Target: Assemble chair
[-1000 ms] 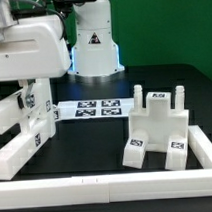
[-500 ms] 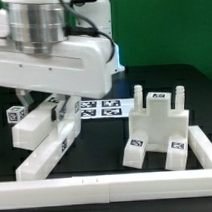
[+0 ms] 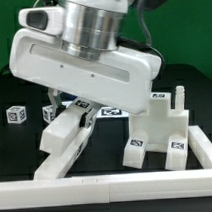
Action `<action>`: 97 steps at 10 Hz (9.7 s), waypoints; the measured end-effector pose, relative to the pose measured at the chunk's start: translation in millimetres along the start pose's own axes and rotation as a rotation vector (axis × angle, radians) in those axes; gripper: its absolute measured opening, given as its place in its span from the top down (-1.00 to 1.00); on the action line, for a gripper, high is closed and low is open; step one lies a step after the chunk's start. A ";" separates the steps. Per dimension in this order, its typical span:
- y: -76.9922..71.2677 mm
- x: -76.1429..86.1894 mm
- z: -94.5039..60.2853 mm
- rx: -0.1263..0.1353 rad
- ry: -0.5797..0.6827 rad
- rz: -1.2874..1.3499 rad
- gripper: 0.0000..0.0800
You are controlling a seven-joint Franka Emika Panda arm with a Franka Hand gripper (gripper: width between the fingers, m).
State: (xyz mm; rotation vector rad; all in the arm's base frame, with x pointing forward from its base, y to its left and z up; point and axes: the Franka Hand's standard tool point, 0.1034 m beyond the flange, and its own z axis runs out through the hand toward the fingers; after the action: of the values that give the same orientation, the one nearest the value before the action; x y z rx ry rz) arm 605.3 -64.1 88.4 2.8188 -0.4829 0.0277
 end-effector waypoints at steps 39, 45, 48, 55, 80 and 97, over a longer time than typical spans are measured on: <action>26.2 12.0 38.8 0.078 0.007 -0.014 -0.62; -7.5 -21.6 68.0 0.127 -0.016 0.031 -0.62; -6.5 -21.2 68.2 0.128 -0.015 0.032 -0.10; -5.3 -20.4 67.0 0.129 -0.015 0.029 0.28; -134.2 -98.5 -110.1 0.168 -0.049 0.000 0.28; -135.4 -100.0 -94.2 0.235 -0.040 0.141 0.28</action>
Offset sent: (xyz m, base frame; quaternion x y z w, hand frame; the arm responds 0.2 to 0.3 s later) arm -0.0055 -0.0493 -0.0083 -0.2650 -0.0034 -0.0308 0.9638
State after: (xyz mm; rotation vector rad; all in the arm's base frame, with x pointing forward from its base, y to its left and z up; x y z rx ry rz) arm 558.0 116.8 135.7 3.0122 -0.7315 0.0606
